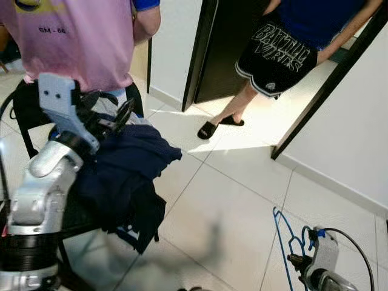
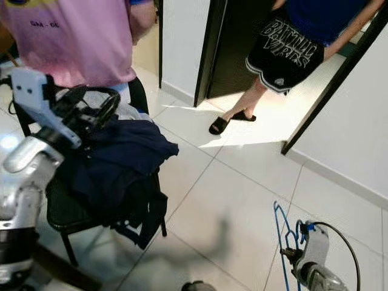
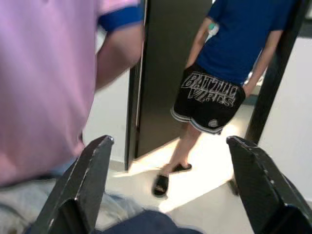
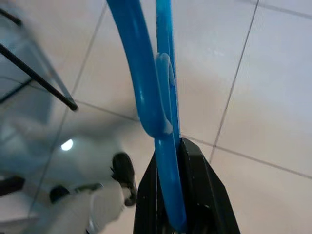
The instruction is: Hang hanger
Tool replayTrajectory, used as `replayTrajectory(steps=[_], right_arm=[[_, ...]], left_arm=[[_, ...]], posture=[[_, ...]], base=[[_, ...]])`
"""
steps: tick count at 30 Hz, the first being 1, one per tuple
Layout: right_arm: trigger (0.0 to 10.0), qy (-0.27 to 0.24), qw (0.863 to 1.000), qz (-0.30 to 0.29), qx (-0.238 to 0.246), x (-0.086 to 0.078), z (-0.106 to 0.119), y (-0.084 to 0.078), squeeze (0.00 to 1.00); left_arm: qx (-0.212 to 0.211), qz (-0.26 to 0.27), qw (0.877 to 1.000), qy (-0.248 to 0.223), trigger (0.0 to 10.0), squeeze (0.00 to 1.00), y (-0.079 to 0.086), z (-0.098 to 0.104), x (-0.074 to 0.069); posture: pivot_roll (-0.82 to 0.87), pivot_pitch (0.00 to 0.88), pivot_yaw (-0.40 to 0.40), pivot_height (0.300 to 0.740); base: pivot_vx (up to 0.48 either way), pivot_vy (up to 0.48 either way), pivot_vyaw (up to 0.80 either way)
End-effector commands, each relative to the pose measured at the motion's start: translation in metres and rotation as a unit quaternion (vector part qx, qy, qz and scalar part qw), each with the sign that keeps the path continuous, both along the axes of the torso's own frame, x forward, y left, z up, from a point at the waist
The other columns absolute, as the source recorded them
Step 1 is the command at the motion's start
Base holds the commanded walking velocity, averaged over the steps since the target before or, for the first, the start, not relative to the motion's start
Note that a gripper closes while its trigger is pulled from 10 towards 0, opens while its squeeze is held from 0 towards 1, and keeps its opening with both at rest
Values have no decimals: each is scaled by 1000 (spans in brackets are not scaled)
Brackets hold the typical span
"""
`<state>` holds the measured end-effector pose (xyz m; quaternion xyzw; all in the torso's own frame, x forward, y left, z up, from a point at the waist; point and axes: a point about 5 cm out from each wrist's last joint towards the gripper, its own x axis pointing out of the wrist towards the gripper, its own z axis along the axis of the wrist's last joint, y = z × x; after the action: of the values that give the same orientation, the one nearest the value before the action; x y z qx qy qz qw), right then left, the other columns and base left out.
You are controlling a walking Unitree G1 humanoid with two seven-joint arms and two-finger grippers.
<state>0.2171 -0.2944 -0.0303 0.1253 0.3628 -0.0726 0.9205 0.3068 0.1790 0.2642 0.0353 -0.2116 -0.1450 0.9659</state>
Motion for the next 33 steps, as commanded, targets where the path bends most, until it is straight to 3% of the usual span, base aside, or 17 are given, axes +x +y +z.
replayTrajectory(steps=[1, 13, 22, 33], right_arm=[[10000, 2, 1000, -15, -3, -2, -2, 0, 0], [10000, 8, 1000, -8, -15, 6, -5, 14, 0], [10000, 9, 1000, -5, -12, 7, -6, 19, 0], [10000, -9, 1000, 19, -5, 21, -1, 33, 0]], left_arm=[[23, 15, 1000, -3, 10000, 0, -13, 1, -3], [43, 98, 994, 28, 10000, 0, -3, -27, -9], [68, 95, 993, 34, 10000, 0, -8, -30, -7], [78, 93, 992, 34, 10000, 0, -14, -32, -6]], posture=[[100, 0, -114, 740], [152, 0, -117, 740], [143, 0, -101, 740], [143, 0, -92, 740]], base=[[0, 0, 0], [106, 0, 0], [356, 0, -681], [358, 0, 0]])
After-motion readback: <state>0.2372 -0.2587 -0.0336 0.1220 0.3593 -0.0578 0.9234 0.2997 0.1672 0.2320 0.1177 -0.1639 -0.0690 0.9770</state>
